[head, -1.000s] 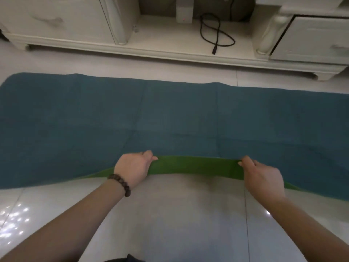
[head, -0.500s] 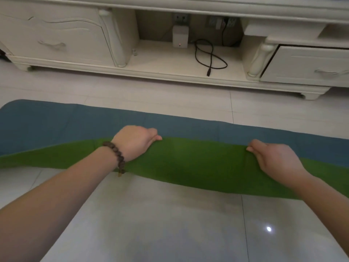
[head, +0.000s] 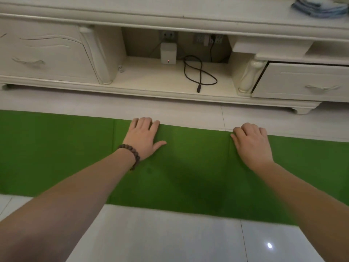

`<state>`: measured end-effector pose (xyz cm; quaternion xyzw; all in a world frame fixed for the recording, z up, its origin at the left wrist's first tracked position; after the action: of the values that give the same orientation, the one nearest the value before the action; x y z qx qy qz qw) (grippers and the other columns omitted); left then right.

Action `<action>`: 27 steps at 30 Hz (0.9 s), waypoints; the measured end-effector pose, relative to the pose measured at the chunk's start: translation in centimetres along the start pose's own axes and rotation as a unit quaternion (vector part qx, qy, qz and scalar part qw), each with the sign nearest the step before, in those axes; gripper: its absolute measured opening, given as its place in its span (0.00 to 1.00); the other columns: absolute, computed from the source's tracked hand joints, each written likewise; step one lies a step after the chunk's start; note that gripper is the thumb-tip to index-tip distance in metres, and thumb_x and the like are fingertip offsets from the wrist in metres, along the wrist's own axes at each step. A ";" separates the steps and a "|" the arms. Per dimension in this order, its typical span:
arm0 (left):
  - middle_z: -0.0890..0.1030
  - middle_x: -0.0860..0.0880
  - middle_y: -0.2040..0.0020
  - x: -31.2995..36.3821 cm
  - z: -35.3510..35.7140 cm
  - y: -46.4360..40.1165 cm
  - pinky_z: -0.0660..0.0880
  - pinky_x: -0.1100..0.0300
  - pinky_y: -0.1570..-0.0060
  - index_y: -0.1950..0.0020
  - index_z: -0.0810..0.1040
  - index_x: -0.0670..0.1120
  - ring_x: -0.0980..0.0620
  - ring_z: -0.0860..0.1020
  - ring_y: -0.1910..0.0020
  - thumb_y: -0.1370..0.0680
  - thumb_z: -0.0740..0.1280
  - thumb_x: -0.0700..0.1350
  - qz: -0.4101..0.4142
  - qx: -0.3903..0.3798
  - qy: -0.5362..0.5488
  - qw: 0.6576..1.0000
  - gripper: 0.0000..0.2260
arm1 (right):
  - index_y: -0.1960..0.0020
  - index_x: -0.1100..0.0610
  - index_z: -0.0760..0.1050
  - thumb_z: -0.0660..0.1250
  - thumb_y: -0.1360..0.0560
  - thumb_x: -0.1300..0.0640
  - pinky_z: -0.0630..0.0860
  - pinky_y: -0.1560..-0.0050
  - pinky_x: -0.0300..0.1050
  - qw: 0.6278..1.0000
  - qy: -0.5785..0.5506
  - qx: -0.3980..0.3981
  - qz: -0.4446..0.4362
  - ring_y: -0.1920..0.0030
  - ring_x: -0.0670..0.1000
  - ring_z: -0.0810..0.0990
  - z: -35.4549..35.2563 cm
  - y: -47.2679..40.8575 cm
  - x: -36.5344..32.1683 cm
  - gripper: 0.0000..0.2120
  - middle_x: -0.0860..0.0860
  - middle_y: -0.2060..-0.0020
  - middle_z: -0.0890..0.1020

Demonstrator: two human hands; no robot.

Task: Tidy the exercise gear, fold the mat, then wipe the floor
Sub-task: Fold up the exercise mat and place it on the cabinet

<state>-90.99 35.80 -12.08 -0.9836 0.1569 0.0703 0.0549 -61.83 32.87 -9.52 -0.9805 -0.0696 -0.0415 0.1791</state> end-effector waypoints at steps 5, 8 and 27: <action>0.38 0.44 0.23 1.9 7.3 0.7 0.45 0.38 0.27 0.24 0.35 0.54 0.42 0.39 0.24 0.26 0.50 0.70 -0.017 -0.136 0.036 0.990 0.39 | 0.24 0.47 0.42 0.43 0.21 0.40 0.41 0.26 0.63 0.968 0.027 -0.250 0.000 0.24 0.56 0.39 9.1 3.0 -1.2 0.28 0.53 0.24 0.43; 0.33 0.45 0.24 3.9 11.4 2.9 0.43 0.36 0.28 0.26 0.30 0.57 0.41 0.36 0.25 0.27 0.49 0.71 -0.008 -0.217 0.054 0.975 0.40 | 0.26 0.42 0.35 0.40 0.22 0.38 0.39 0.28 0.67 0.941 0.002 -0.337 0.003 0.27 0.57 0.31 12.8 6.9 -2.7 0.28 0.52 0.27 0.32; 0.32 0.44 0.25 7.5 17.9 14.3 0.39 0.28 0.33 0.26 0.31 0.54 0.39 0.31 0.27 0.20 0.49 0.62 0.118 -0.345 0.030 0.931 0.33 | 0.24 0.49 0.49 0.58 0.28 0.32 0.73 0.50 0.74 0.899 0.024 -0.433 -0.068 0.30 0.59 0.62 16.2 19.6 -4.2 0.40 0.54 0.27 0.64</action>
<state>-90.67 22.38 -32.12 -0.9180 0.2393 0.0963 -0.3012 -62.14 20.00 -31.84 -0.9530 -0.1067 -0.1029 -0.2643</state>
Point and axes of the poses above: each hand's wrist, its own y-axis away from the middle knuckle, its own z-axis out of the palm, x = y × z, the point moved 9 cm from there along -y, towards the middle knuckle
